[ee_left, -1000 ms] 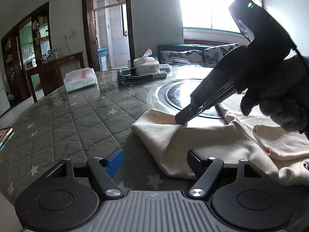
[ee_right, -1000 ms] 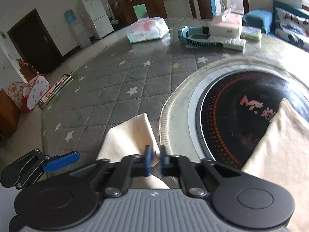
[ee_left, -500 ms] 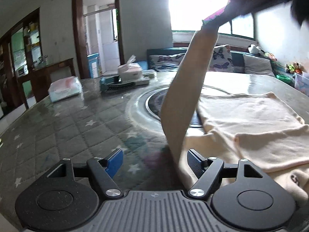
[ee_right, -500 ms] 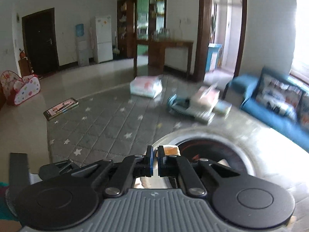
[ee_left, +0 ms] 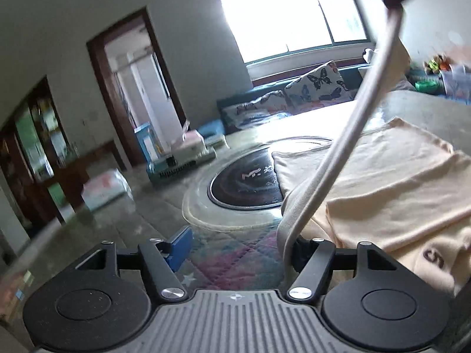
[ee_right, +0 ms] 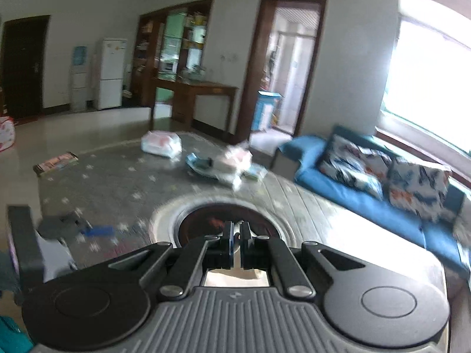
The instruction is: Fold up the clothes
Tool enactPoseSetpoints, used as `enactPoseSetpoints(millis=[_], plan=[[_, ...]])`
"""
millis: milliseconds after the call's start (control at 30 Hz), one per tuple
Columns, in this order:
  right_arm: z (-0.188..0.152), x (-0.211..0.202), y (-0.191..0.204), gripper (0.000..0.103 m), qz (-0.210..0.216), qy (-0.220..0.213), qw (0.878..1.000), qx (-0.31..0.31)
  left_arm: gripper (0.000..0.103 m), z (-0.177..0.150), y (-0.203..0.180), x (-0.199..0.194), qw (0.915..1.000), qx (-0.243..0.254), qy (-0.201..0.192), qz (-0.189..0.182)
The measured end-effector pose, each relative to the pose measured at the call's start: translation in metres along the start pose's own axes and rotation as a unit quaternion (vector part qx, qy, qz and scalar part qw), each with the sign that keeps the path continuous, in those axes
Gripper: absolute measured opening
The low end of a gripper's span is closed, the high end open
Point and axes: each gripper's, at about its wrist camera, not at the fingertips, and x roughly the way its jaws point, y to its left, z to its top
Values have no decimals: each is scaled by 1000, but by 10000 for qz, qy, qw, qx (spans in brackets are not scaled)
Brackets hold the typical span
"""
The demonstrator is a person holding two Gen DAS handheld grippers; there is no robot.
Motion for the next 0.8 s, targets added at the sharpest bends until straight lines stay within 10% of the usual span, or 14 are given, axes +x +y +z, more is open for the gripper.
enactPoseSetpoints(millis=[333, 800], plan=[[-125, 24, -24, 3, -223, 1262, 9876, 912, 69, -15, -6, -16, 9971, 527, 211, -510], [-125, 39, -53, 10, -34, 1020, 9798, 1722, 52, 21, 25, -21, 9895, -250, -67, -1420]])
